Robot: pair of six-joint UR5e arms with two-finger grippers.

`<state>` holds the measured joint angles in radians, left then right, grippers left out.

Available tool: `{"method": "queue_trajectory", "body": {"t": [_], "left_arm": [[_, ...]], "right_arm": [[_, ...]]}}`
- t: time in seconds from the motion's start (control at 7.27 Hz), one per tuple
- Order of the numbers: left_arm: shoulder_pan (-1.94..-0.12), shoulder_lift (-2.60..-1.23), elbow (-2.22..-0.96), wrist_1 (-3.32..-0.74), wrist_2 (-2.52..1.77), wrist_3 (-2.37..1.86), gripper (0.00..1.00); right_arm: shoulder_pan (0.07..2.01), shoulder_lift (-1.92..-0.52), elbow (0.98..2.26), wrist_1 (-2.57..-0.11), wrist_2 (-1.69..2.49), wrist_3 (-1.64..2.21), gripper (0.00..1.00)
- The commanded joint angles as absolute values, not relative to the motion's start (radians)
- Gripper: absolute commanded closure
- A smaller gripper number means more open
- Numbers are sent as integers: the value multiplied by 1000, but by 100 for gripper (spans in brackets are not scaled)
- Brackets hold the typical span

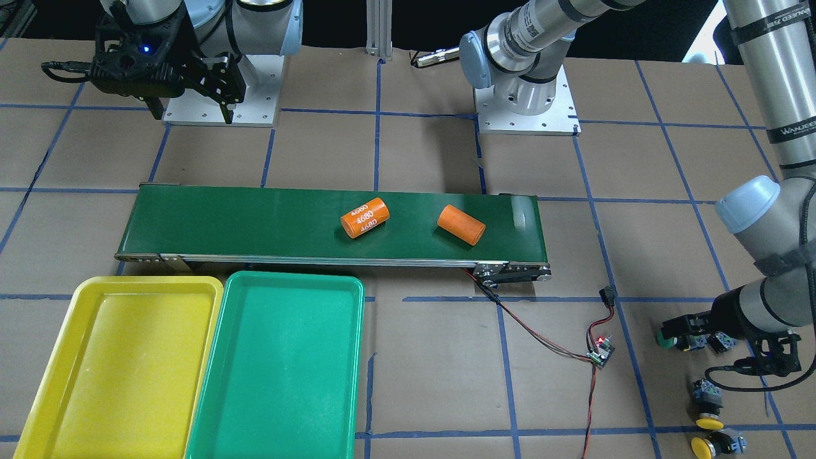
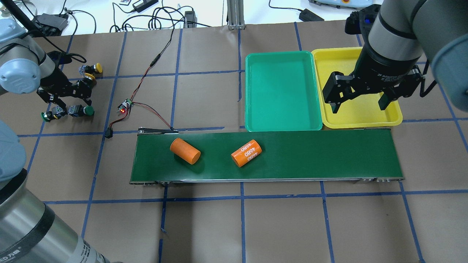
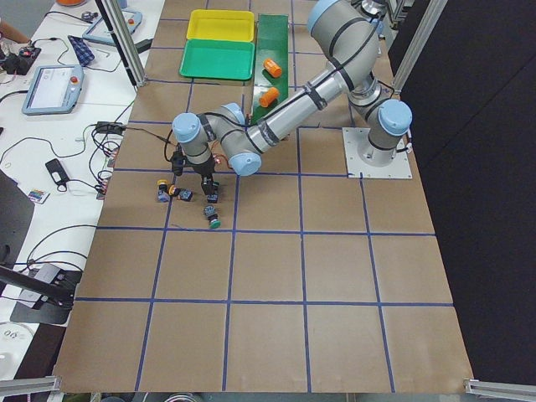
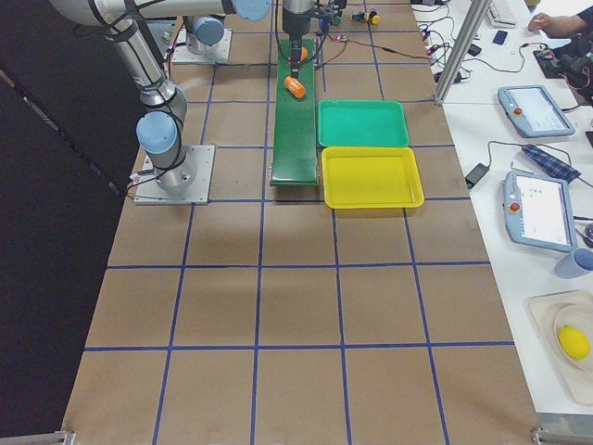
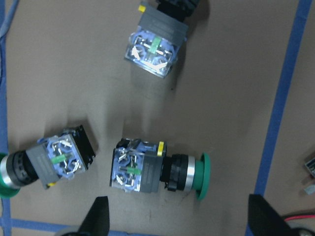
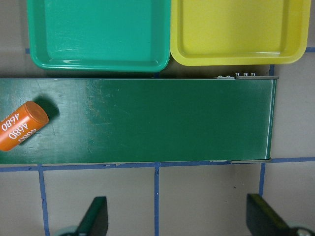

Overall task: Sort buttons by color to trays
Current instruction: 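Return the left gripper to the buttons and grasp a green-capped button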

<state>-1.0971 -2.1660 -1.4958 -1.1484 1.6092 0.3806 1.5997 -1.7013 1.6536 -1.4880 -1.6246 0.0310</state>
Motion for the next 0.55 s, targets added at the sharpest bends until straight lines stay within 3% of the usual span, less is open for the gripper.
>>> {"method": "queue_trajectory", "body": {"t": [0.0, 0.41], "left_arm": [[-1097, -2190, -1483, -1144, 1612, 431, 0], [-1095, -2212, -1494, -1127, 1666, 506, 0]], "right_arm": [[1600, -1701, 1655, -1488, -1623, 31, 0], [1598, -1706, 1666, -1499, -1626, 35, 0]]}}
